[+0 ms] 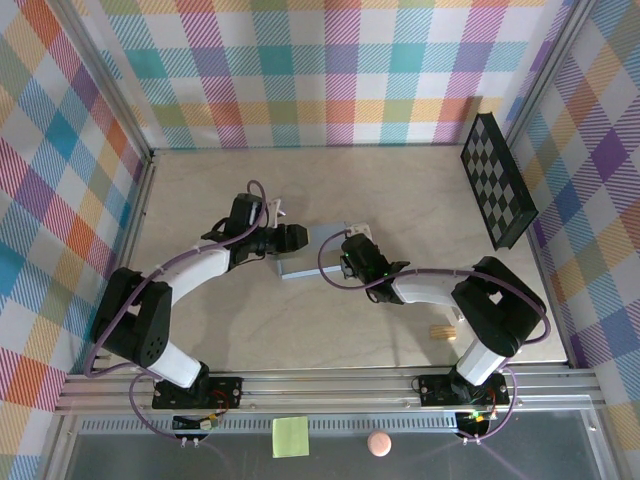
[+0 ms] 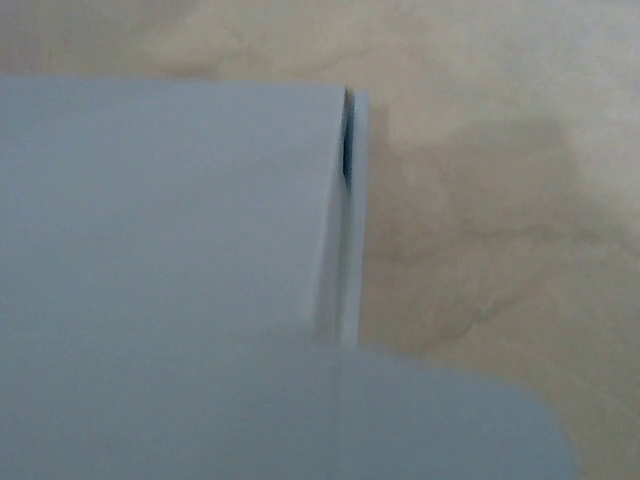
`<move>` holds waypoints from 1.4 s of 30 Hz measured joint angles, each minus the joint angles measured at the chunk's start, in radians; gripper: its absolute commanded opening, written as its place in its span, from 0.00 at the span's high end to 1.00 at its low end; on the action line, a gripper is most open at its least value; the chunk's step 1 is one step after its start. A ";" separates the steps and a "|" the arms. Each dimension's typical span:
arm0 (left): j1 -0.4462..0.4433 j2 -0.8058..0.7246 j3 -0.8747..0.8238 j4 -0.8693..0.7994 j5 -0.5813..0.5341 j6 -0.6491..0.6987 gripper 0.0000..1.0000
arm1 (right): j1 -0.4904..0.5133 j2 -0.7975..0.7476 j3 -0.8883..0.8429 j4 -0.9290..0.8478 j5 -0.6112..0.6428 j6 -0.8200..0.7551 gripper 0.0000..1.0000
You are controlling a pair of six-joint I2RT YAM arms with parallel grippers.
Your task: Fold the paper box
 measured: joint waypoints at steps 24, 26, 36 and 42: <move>-0.001 0.130 -0.055 0.030 -0.003 0.043 0.53 | -0.002 -0.357 -0.105 -0.342 -0.070 0.062 0.46; -0.002 0.131 -0.049 0.013 -0.010 0.067 0.54 | -0.015 -0.350 -0.073 -0.368 -0.089 0.056 0.46; -0.006 0.073 -0.047 -0.054 -0.019 0.129 0.45 | -0.174 -0.162 0.197 -0.511 -0.330 0.079 0.44; 0.002 -0.058 -0.047 -0.092 -0.063 0.131 0.40 | -0.217 -0.021 0.305 -0.576 -0.491 0.063 0.44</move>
